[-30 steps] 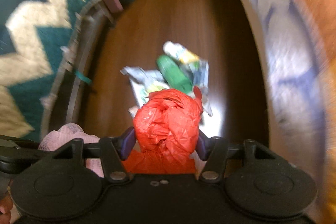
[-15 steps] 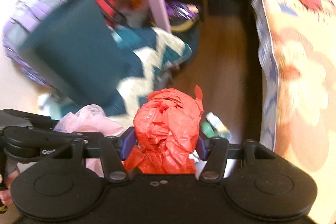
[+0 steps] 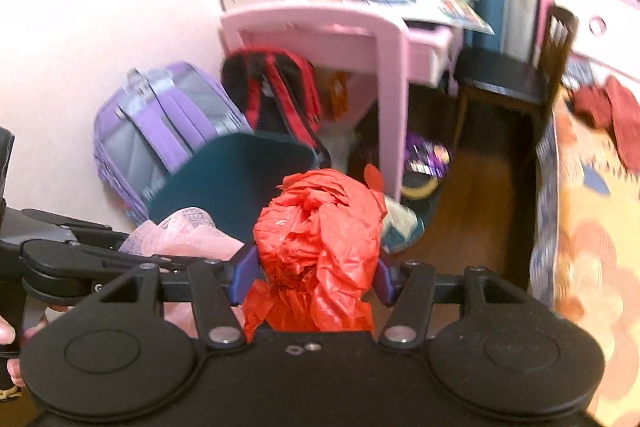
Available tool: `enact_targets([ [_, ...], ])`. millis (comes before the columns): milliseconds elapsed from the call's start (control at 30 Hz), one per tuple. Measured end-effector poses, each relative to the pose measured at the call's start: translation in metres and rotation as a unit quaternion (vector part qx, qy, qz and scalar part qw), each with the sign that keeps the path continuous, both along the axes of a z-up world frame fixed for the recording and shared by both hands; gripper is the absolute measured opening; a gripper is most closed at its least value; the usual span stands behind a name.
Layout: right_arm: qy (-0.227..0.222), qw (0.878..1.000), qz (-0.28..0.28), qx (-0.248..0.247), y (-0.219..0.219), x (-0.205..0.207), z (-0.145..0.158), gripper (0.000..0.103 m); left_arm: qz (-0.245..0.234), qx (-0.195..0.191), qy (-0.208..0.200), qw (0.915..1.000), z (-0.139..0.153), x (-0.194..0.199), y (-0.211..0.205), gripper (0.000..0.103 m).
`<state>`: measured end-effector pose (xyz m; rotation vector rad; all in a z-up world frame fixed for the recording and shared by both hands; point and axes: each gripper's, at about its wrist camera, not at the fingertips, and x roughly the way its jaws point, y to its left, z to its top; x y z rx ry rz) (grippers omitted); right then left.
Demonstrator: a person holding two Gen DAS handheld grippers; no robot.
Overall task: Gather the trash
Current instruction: 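Lift the pink mesh scrubber with the left tool while the right tool lifts the red bag, then open both tools over the green wastebasket to drop the scrubber and bag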
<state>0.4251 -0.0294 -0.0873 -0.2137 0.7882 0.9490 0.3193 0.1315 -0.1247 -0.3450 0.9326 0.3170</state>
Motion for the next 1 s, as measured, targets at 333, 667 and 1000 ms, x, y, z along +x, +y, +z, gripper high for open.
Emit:
enact_targets([
  [333, -0.049, 0.998, 0.022, 0.027, 0.095, 0.015, 0.043, 0.057, 0.045, 0.052, -0.055, 0.9961, 0.052, -0.004, 0.092, 0.033],
  [667, -0.054, 0.997, 0.039, -0.045, 0.187, 0.028, -0.008, 0.057, 0.052, 0.057, -0.01, 0.9969, 0.015, 0.025, 0.172, 0.033],
  [1000, -0.035, 0.986, 0.079, -0.144, 0.231, 0.021, -0.074, 0.057, 0.016, 0.021, 0.053, 0.9983, -0.043, 0.063, 0.199, 0.033],
])
